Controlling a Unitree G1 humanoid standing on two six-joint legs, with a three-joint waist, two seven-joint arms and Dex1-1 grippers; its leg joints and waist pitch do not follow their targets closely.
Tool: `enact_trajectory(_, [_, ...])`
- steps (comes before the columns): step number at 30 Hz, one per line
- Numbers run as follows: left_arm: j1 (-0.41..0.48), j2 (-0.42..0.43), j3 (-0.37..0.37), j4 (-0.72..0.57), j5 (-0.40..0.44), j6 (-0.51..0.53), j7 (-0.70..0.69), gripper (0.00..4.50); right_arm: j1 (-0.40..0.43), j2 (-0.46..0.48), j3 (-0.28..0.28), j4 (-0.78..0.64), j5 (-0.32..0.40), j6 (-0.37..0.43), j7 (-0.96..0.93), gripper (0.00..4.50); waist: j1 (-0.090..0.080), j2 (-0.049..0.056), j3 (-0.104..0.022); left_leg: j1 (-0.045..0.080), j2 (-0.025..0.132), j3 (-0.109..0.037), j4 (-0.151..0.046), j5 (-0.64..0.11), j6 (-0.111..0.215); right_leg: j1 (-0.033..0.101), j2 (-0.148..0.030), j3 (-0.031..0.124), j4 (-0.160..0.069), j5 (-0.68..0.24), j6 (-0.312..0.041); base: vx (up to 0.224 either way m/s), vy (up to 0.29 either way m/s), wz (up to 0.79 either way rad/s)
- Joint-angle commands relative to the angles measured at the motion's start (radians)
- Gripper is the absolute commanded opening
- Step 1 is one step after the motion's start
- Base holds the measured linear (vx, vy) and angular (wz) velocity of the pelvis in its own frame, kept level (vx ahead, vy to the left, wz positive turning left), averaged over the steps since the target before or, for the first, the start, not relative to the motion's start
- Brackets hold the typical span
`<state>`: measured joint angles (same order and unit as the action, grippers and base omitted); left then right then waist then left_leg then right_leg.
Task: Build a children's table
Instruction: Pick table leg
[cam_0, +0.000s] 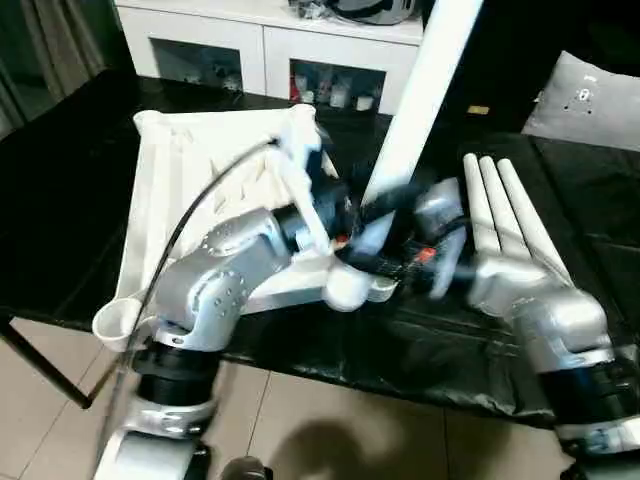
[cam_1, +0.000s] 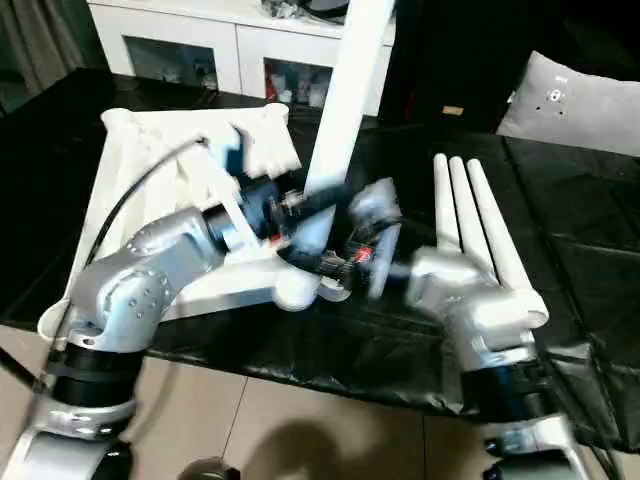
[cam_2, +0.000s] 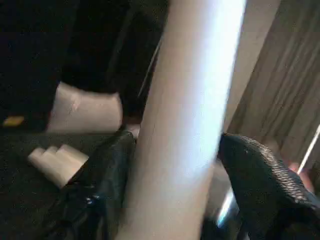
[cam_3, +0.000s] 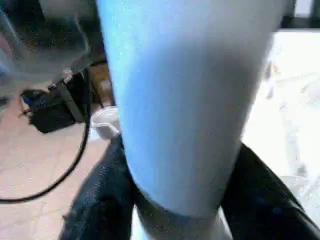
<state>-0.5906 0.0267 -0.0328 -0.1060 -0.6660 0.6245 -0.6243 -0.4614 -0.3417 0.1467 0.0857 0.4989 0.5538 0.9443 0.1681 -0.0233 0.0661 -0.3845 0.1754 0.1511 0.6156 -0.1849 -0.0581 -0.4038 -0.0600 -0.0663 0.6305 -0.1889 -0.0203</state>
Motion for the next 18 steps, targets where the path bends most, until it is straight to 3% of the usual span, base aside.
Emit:
enact_trajectory(1, [-0.022,-0.03,0.006,-0.054,-0.071,0.012,0.004,3.43,0.002,-0.003,0.004,0.016,-0.026,0.007,-0.032,1.88,0.001,-0.001,-0.076,0.01,0.051,-0.01,-0.073,-0.138,-0.007,0.059,-0.088,0.05,-0.075,-0.165,-0.187,0.0,0.0,0.0])
enact_trajectory(10, [-0.023,-0.063,0.048,-0.057,-0.119,0.031,0.035,3.43,0.0,0.002,0.013,0.022,-0.041,-0.043,0.002,1.87,0.002,-0.002,-0.075,0.011,0.05,-0.01,-0.074,-0.145,-0.001,0.059,-0.087,0.051,-0.078,-0.185,-0.165,0.0,0.0,0.0])
enact_trajectory(18, [-0.002,-0.049,0.006,-0.053,-0.107,0.079,0.039,3.43,0.009,0.005,0.013,0.022,-0.05,-0.064,0.008,1.87,0.001,0.002,-0.075,0.012,0.051,-0.01,-0.074,-0.147,0.001,0.058,-0.085,0.051,-0.077,-0.174,-0.166,0.0,0.0,0.0])
